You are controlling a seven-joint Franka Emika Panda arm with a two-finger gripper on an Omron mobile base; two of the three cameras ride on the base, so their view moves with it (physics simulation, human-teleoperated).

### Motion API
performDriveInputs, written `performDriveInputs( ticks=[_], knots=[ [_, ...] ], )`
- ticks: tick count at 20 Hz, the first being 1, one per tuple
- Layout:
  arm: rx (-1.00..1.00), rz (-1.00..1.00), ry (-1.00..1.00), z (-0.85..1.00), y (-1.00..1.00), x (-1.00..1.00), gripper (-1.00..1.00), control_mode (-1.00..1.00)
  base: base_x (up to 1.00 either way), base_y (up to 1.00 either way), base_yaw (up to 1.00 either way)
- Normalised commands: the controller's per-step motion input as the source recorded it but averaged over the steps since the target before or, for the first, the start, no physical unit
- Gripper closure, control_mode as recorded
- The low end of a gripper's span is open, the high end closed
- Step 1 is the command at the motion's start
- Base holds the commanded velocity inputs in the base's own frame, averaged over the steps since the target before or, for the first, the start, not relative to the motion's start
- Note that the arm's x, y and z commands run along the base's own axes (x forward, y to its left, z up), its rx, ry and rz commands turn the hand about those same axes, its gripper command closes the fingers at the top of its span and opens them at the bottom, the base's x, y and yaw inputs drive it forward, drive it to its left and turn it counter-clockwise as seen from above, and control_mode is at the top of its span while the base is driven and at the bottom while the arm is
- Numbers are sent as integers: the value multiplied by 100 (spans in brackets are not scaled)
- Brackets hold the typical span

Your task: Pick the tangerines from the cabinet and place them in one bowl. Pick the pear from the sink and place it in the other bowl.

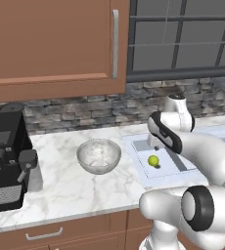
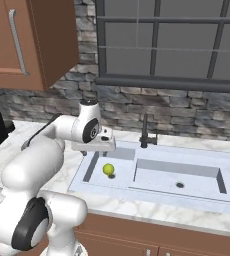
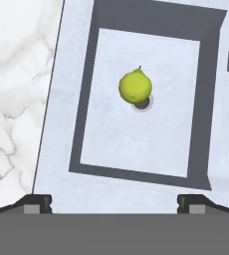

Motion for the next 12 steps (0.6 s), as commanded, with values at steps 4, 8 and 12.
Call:
performDriveInputs(
  ticks=[4, 8, 12],
  knots=[
    [0, 0, 0, -21, -3, 34, -100, -100, 0, 0, 0],
    [0, 0, 1, -25, -5, 26, -100, -100, 0, 0, 0],
    [0, 0, 1, -29, -5, 20, -100, -100, 0, 0, 0]
  ],
)
